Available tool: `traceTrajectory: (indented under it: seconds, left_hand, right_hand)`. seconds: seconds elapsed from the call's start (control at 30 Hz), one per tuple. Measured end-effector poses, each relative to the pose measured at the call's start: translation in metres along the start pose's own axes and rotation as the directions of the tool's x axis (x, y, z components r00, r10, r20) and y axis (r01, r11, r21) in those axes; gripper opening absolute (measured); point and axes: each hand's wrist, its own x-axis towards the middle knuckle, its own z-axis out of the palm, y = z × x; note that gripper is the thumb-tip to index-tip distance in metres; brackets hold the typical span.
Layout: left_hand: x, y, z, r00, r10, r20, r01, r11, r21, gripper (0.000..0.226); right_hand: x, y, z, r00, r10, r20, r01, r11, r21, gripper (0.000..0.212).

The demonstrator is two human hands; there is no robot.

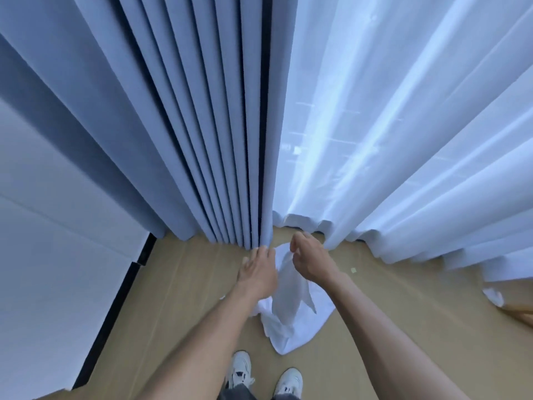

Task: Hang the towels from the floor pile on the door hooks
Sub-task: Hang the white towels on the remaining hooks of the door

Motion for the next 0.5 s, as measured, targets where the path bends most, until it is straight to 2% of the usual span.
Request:
traceTrajectory:
  seconds: [0.1,0.2,0.3,0.4,0.5]
  left_hand:
    - [-0.02,0.016,-0.06,0.998,0.02,-0.067,-0.032,0.982,-0.187,0.051]
    - [-0.044,0.032,-0.109,0.994,0.04,-0.1,-0.079,0.898,-0.432,0.064]
    - [-0.07,0.043,-0.144,0.992,0.042,-0.119,-0.1,0.837,-0.538,0.066]
    - [-0.101,0.052,-0.165,0.989,0.048,-0.136,-0.119,0.81,-0.575,0.055]
    - [-0.127,0.056,-0.177,0.983,0.035,-0.18,-0.133,0.814,-0.566,0.026]
  right_hand:
    - [-0.023,-0.039,-0.049,0.998,-0.058,-0.017,0.058,0.998,0.019,0.021]
    - [-0.039,-0.068,-0.085,0.994,-0.104,-0.023,0.104,0.994,0.02,0.017]
    - [-0.053,-0.091,-0.112,0.985,-0.168,-0.042,0.168,0.986,0.017,0.011]
    - [-0.071,-0.111,-0.133,0.968,-0.248,-0.043,0.248,0.969,0.009,0.016]
    - [-0.09,-0.121,-0.153,0.945,-0.327,-0.034,0.325,0.945,-0.039,0.023]
